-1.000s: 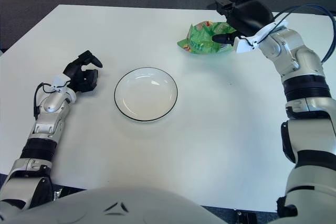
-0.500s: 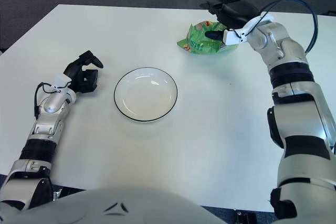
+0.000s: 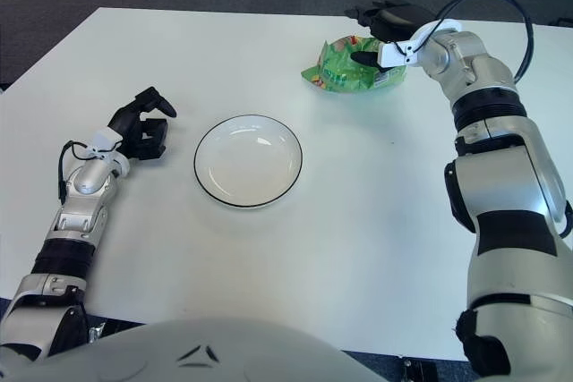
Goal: Put the snack into the plate.
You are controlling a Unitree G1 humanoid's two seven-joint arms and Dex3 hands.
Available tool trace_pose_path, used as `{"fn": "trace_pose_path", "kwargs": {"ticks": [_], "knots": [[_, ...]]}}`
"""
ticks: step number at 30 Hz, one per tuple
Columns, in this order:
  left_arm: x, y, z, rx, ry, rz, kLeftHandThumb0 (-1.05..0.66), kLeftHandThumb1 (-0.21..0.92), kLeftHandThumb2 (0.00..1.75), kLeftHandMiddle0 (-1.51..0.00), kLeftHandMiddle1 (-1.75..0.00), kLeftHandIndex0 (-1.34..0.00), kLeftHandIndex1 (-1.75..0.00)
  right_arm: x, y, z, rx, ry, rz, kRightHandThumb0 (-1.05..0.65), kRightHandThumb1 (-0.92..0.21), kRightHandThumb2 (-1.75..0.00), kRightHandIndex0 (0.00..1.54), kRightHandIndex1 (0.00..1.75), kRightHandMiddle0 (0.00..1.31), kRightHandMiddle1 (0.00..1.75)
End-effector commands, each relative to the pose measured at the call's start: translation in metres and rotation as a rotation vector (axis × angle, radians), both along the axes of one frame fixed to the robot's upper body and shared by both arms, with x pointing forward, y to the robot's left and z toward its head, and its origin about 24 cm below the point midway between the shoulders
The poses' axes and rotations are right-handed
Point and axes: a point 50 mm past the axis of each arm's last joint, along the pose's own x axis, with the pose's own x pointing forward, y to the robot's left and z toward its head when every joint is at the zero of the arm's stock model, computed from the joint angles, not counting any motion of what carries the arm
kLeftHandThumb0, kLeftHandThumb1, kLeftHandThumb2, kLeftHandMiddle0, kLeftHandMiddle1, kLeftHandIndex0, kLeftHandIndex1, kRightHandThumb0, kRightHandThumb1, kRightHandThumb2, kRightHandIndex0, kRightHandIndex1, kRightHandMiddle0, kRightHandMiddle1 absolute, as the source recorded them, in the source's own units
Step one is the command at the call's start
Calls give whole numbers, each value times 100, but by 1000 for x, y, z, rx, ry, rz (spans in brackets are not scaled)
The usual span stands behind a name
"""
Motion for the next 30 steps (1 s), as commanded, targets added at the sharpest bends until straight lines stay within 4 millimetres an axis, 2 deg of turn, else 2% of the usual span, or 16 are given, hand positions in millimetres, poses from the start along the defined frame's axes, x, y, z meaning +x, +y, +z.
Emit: {"fn": "trace_pose_path", "kwargs": {"ticks": [1,10,16,26,30], "knots": [[-15,1,-29,-3,97,26,-41,57,101,-118,-175,-42,-175,3,-2,-6,22,22,-45,-103,-92,-103,0,0,0,15],[-15,3,-29,30,76,25,-41,56,101,-118,-175,-43,-175,4,-6,-17,44,61,-105,-101,-92,-108,0,0,0,16],[-15,3,-29,46,69,23,-41,56,101,-118,-175,-43,-175,1,-18,-33,35,95,-164,-102,-92,-111,0,0,0,14],[-14,4,-27,90,53,33,-41,56,102,-117,-175,-43,-175,1,-25,-42,-16,188,-252,-105,-92,-114,0,0,0,12],[-14,3,-26,111,44,32,-41,56,102,-117,-175,-43,-175,-2,-30,-60,-27,231,-308,-105,-92,-115,0,0,0,13]]}}
